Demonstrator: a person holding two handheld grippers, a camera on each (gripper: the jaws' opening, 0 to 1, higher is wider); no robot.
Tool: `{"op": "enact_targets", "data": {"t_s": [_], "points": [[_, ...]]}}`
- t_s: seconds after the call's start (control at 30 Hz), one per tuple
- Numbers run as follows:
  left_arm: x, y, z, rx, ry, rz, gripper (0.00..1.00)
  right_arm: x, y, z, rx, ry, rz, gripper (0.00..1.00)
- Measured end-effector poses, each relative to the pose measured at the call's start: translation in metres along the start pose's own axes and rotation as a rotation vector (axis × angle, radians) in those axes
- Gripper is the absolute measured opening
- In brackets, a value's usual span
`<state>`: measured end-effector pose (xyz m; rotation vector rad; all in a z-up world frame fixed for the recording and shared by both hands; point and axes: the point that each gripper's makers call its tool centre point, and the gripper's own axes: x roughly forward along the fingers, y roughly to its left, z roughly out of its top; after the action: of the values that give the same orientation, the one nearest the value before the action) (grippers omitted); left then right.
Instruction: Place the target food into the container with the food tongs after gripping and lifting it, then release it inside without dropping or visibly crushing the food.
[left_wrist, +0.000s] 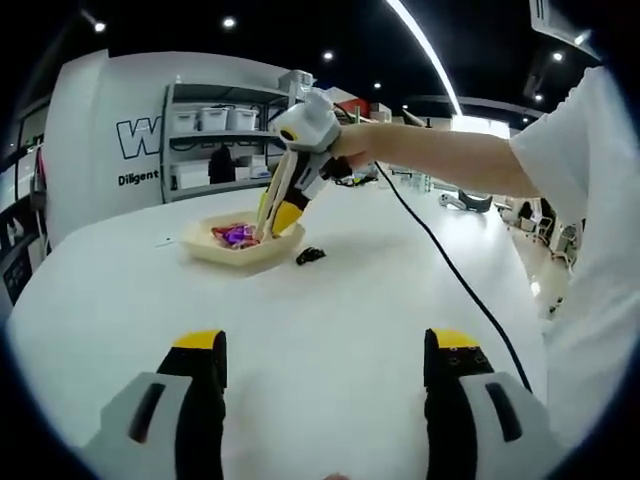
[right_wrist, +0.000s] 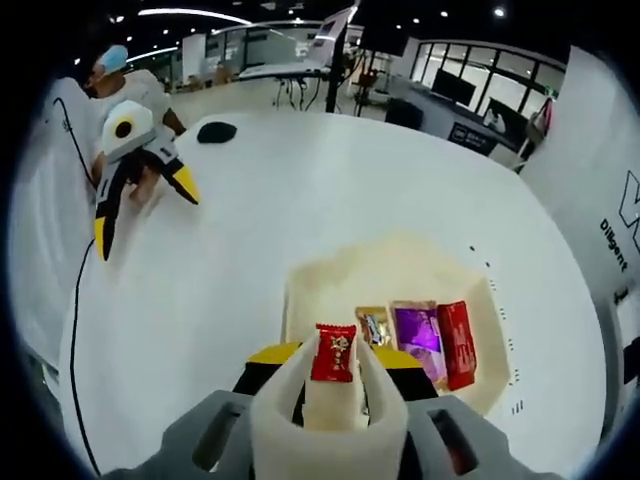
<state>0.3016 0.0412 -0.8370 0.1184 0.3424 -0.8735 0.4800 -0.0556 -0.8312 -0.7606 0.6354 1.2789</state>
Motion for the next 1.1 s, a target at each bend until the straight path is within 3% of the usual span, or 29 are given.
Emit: {"op": "enact_targets", "data": {"t_s": [0.8, 1.1], "points": [[0.003, -0.005, -0.002, -0.001, 0.003, -0.005, 0.79, -0.032, 0.007, 0.004, 0.068, -0.105, -0.098, 0.17], [0.005, -0.007, -0.004, -0.003, 0.006, -0.008, 0.79, -0.046, 0.019, 0.002, 0.117, -0.184, -0.14, 0.17]]}}
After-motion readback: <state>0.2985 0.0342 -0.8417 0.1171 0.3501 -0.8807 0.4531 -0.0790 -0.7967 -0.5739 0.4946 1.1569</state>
